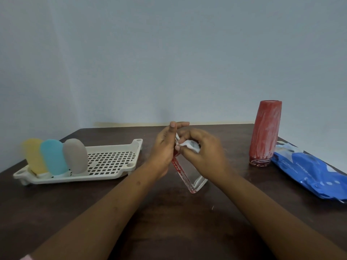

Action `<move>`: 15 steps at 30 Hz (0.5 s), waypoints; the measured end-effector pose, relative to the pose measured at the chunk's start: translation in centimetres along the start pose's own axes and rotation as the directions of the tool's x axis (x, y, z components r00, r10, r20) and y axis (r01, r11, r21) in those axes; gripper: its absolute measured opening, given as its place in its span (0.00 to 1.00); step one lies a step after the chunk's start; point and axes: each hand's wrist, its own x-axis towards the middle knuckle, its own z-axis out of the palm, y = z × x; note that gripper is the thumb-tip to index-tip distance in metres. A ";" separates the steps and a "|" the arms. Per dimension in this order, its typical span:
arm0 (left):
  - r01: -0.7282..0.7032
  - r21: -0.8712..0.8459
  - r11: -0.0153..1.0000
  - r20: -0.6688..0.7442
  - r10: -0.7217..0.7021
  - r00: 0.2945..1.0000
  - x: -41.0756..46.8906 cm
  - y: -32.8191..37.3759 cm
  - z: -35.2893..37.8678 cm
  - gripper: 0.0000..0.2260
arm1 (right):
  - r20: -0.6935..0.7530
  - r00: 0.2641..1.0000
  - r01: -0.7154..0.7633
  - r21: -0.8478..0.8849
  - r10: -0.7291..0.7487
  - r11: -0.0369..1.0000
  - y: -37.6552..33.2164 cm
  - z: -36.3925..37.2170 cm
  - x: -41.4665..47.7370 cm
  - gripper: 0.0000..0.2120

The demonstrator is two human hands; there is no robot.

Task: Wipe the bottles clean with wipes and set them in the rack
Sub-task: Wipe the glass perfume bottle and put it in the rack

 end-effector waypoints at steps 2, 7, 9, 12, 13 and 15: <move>-0.012 -0.023 1.000 -0.010 0.011 1.000 0.0 0.0 0.1 0.22 | -0.018 0.999 -0.037 0.039 0.038 0.999 0.2 0.0 0.2 0.05; -0.024 -0.018 1.000 -0.029 0.023 0.999 -0.2 0.0 0.2 0.26 | -0.076 0.979 -0.189 0.008 0.189 0.982 1.2 -0.6 0.3 0.04; -0.024 -0.010 1.000 -0.022 0.024 0.999 -0.1 -0.1 0.1 0.27 | -0.087 0.968 -0.234 0.001 0.233 0.972 1.4 -0.7 0.3 0.05; -0.017 0.000 1.000 -0.022 0.017 1.000 -0.1 -0.2 0.0 0.26 | -0.083 0.962 -0.265 -0.028 0.262 0.964 1.6 -0.5 0.3 0.06; -0.015 0.005 1.000 -0.027 0.015 1.000 -0.1 -0.2 0.0 0.26 | -0.083 0.960 -0.272 -0.035 0.268 0.962 1.7 -0.5 0.3 0.06; -0.018 0.011 1.000 -0.040 0.019 0.999 0.0 -0.2 0.1 0.26 | -0.085 0.949 -0.308 -0.038 0.304 0.951 2.0 -0.5 0.3 0.05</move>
